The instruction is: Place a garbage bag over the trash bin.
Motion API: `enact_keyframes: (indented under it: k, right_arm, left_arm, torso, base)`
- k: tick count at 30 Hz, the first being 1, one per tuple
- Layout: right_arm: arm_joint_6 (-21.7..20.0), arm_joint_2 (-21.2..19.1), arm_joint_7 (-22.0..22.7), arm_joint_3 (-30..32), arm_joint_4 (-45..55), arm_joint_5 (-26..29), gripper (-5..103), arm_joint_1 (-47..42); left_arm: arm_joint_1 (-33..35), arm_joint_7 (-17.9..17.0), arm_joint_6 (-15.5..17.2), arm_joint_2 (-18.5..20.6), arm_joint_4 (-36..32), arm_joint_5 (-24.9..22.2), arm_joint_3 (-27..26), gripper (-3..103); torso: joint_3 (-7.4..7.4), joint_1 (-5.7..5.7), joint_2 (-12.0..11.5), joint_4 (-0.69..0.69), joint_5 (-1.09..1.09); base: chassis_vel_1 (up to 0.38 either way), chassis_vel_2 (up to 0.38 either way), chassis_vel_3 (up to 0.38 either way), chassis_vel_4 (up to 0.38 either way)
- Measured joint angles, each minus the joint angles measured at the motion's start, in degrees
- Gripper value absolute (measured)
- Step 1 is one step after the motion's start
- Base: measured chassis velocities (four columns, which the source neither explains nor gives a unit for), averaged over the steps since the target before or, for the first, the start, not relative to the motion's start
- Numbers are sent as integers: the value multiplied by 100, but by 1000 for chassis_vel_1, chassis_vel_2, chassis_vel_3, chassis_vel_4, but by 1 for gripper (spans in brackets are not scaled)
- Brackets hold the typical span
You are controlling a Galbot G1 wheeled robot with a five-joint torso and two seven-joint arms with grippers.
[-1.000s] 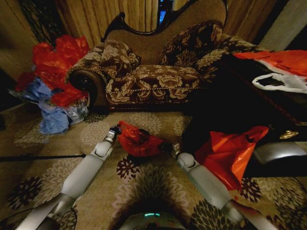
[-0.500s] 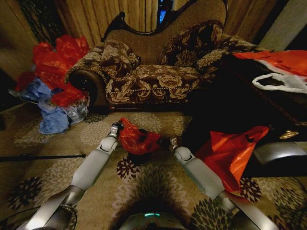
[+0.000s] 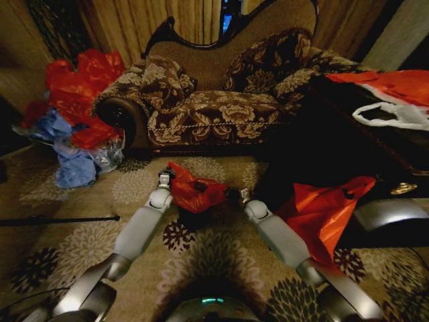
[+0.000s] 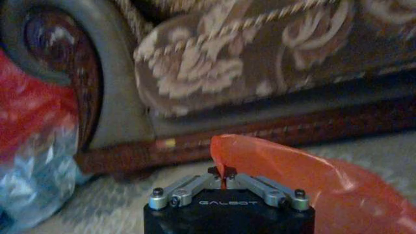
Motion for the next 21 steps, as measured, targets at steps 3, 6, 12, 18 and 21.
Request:
enact_keyframes:
  k: [3, 6, 12, 18, 21]
  right_arm:
    - [45, 36, -137, -40, -167, -78, 0, 39]
    - [102, 87, -234, -28, -310, -166, 0, 56]
    - [196, 232, -437, 42, -611, -347, 0, 93]
    - [387, 430, -623, 99, -926, -636, 0, 93]
    - [433, 438, -687, 97, -946, -695, 0, 62]
  left_arm:
    - [-40, 1, 66, -37, 280, -15, -19, 0]
    - [-51, 26, 86, -65, 533, -16, -41, 0]
    - [-50, 202, 83, -131, 939, -11, -83, 0]
    - [-2, 427, 161, -169, 1113, 1, -25, 0]
    - [53, 514, 211, -164, 1110, 2, -10, 0]
  torso:
    - [0, 0, 0, 1, 1]
    - [0, 0, 0, 0, 0]
    - [-1, 0, 0, 0, 0]
    - [0, 0, 0, 2, 1]
    - [0, 0, 0, 0, 0]
  base:
    - [0, 0, 0, 0]
    - [0, 0, 0, 0]
    - [0, 0, 0, 0]
    - [0, 0, 0, 0]
    - [0, 0, 0, 0]
